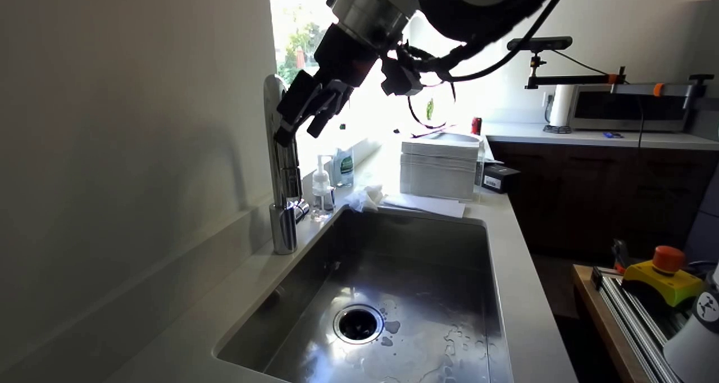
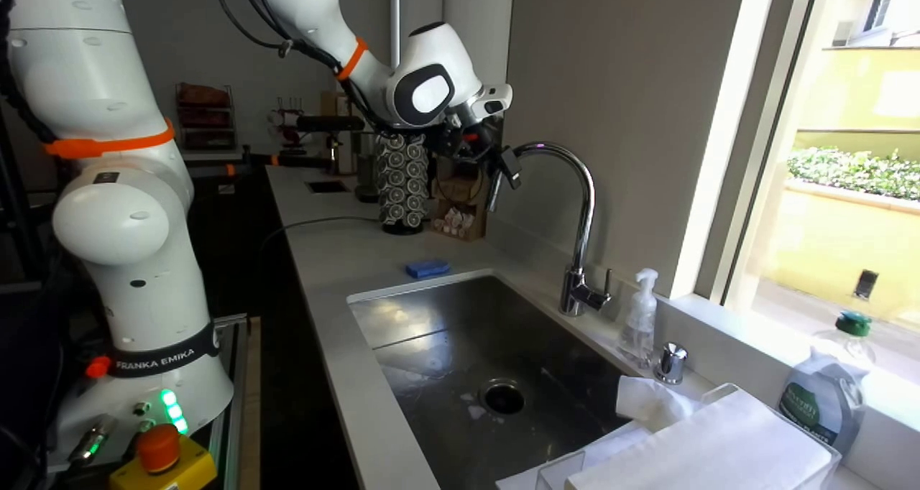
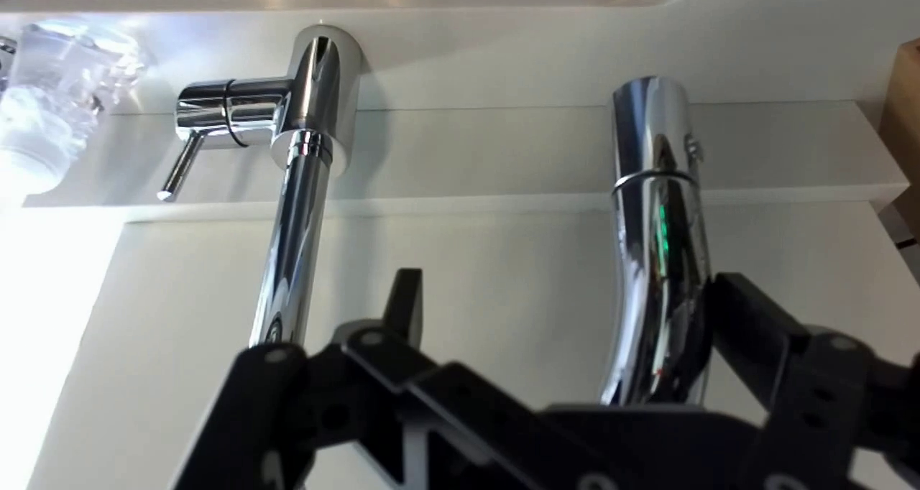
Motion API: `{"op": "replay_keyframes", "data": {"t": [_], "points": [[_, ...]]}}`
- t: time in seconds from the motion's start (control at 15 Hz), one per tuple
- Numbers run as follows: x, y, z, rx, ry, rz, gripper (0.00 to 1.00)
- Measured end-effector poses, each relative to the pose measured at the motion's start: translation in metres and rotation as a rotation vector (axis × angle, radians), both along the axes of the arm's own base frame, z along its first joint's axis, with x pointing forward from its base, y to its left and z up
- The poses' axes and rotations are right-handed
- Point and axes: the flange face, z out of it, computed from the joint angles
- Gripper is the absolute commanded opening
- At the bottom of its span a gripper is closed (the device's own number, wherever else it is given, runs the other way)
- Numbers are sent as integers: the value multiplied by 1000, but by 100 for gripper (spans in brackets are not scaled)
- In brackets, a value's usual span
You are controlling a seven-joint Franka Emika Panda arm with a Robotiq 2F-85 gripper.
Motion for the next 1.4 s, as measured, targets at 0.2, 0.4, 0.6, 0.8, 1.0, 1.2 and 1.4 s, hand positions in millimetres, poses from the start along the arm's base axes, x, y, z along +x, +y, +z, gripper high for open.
{"op": "replay_keyframes", "data": {"t": [0.2,0.4,0.6,0.8,1.0,1.2,1.4], "points": [[-4,5,2,-33,-3,-41,100],[-10,4,5,-56,21,-81,100],[-18,-3,9,-81,61,-116,100],[-27,-17,13,-100,88,-148,100],[-28,-41,15,-110,90,-177,100],[-27,-73,13,-115,99,-210,100],[-27,-92,11,-122,107,-224,100]]}}
